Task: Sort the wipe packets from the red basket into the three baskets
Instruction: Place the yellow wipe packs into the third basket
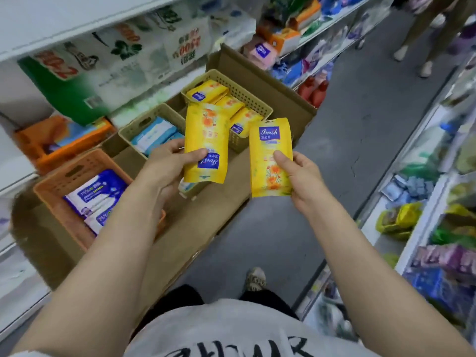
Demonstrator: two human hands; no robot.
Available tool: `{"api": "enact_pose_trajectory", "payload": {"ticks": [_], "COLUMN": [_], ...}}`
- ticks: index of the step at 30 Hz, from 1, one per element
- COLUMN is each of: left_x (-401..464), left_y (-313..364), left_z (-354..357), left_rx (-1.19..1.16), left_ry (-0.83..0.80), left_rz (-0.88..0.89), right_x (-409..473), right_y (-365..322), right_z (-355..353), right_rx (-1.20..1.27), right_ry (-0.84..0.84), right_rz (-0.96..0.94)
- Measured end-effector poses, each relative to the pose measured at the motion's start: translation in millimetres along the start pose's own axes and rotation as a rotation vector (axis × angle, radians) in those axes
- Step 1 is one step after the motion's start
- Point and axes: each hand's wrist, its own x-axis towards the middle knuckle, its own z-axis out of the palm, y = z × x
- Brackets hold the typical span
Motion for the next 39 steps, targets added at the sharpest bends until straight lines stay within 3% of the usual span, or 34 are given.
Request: {"api": "enact_pose_trajectory", "payload": {"ticks": [7,13,23,27,32,36,39], "left_x": [19,66,133,147,166,172,176], "left_y": [-3,11,38,42,43,41,38], "left_z": [25,10,-14,-12,4,23,34], "left_rx": [-0.058,-0.177,-0.157,-0.124,-0.161,-0.178,-0.227], "left_ry": [0.202,0.338,0.437,0.457,0.604,0.669,0.740], "left_rz": [-0.114,-0.080,-0.110,-0.134,-0.147,-0.147,-0.148], "right_x": [93,168,284,330,377,400,407], "right_y": [-39,-75,-114,-117,-117,-112,-106], "right_z": [-4,34,90,115,152,178,192], "right_rx": [-0.092,-0.282,-0.865,-1.099,-1.489,-1.651,-1.765], "right_ry": [-0.198,-0.351,-0.502,-0.654,-0.897,-1.080,-1.127], "right_rz": [0.012,-0.005,-0.138,-0.135,-0.306,-0.464,-0.693]}}
